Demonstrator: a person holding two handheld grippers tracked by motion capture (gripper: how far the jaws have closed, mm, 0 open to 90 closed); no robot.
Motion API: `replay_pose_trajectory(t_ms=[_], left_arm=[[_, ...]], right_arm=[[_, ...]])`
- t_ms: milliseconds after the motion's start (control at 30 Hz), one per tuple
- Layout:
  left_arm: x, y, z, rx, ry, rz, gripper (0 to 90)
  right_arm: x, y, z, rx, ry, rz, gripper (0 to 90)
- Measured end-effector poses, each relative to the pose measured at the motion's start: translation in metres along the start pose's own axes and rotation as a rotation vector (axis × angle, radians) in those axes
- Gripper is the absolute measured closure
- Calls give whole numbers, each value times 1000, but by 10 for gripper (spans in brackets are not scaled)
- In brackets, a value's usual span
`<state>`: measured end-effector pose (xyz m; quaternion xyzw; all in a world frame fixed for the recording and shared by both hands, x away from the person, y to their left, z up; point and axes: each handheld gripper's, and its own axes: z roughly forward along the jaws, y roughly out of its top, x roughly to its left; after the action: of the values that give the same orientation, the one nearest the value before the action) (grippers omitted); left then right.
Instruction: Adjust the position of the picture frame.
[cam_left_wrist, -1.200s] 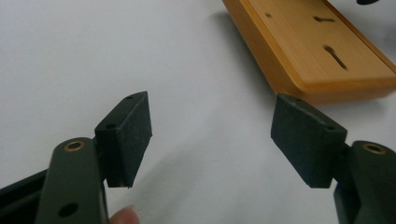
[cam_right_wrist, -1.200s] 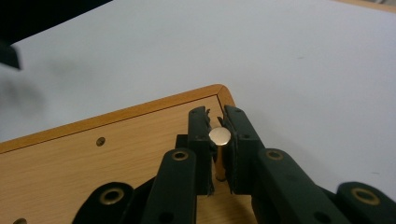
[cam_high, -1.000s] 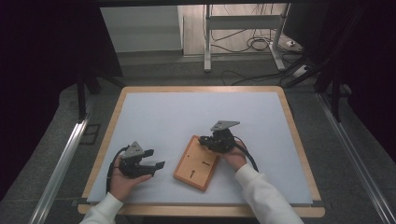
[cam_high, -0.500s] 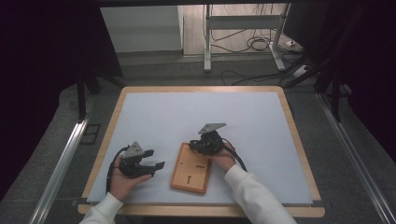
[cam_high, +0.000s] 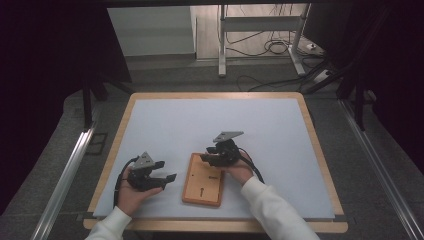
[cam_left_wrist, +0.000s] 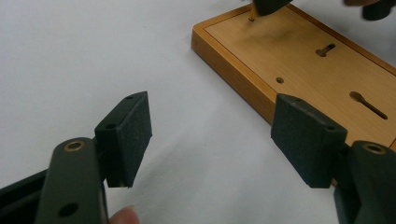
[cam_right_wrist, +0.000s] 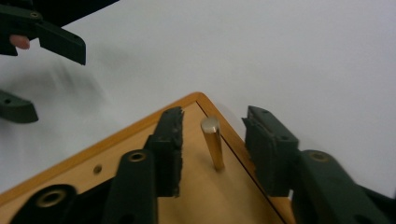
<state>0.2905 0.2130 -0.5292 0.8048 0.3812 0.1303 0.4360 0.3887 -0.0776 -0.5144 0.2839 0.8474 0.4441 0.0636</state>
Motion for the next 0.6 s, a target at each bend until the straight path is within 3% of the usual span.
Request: replay_pose_trajectory(t_ms=[100, 167, 233, 367, 400, 533, 600], left_arm=[[-1, 0, 0, 1, -2, 3, 290], [-1, 0, 0, 2, -1, 4, 290], [-3, 0, 1, 4, 0, 6, 290], [-3, 0, 1, 8, 0, 7, 290], [-4, 0, 1, 8, 1, 8, 290], [-3, 0, 3, 12, 1, 7, 290], [-4, 0, 3, 10, 1, 8, 290]], right_arm=[[3, -8, -25, -12, -57, -11, 436], [4, -11, -33, -12, -67, -5, 433], [6, -25, -55, -6, -85, 0, 452], [10, -41, -74, 0, -60, 26, 553], [14, -53, -86, -3, -50, 24, 668], [24, -71, -102, 0, -15, 4, 891], [32, -74, -105, 6, 12, -12, 900]])
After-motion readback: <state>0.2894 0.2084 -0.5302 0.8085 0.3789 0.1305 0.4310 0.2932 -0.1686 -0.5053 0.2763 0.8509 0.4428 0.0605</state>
